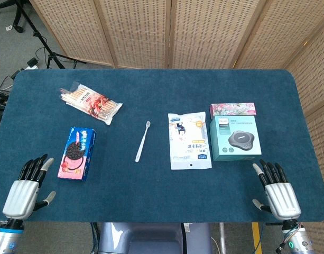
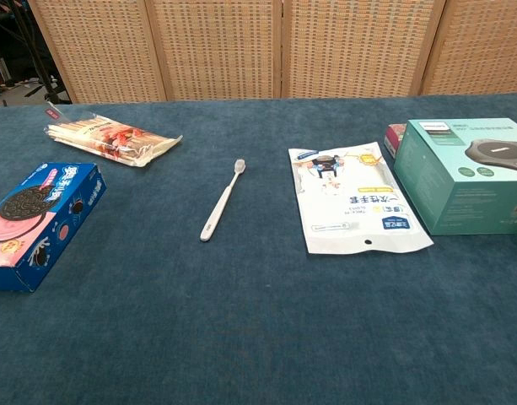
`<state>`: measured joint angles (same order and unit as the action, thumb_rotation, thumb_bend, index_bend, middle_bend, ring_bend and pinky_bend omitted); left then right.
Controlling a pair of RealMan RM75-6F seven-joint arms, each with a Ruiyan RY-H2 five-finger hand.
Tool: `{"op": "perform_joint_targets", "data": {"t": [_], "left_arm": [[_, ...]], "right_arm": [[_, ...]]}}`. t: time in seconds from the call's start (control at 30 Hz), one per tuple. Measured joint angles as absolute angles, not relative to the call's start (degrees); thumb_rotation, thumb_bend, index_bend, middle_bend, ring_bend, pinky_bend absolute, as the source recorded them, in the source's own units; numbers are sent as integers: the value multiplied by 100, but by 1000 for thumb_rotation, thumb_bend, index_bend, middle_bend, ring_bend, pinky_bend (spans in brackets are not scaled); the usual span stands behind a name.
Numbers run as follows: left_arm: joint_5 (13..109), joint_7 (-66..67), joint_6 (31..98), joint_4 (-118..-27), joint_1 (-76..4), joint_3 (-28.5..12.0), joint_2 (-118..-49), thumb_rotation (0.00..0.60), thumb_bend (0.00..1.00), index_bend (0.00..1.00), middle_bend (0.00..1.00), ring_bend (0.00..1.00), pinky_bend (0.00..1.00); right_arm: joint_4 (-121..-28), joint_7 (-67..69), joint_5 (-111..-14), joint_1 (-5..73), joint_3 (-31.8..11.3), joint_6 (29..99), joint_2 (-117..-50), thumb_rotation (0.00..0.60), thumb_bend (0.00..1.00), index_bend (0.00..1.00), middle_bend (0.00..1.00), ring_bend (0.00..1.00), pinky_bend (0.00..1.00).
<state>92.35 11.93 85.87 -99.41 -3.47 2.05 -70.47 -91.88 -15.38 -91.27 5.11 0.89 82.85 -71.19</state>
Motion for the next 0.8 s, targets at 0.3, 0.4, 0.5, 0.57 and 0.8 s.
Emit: {"op": "perform_joint_targets", "data": {"t": [0.3,0.4,0.5,0.57,0.8], "left_arm": [[9276,1207,8607,-9957,-332,227,-7039,600,250,0,0,0,75],[9291,1199,8621,-9957,-333,223,-7038,600,250,0,0,0,75],[9256,1188,8597,-9950,-346,204,-7039,600,250,0,0,0,75],[9242,1192,8580,-9942,-351,200,-7041,600,250,0,0,0,75],[9261,1223,8607,-9958,-338,207,-7040,600,252,0,0,0,75]], "right_arm": [[-9201,-1519,-9145,494,97,8310,-7103,600,131,0,0,0,0],[-9220,-1508,-9178,491,95,8340,-7097,600,131,0,0,0,0],[-9216,-1520,-9180,494,88,8341,-7101,600,131,0,0,0,0],[-9210,-1528,-9157,497,81,8325,-7106,600,131,0,0,0,0],[-9177,-1555,-9075,517,79,8221,-7117,600,130,0,0,0,0]]}}
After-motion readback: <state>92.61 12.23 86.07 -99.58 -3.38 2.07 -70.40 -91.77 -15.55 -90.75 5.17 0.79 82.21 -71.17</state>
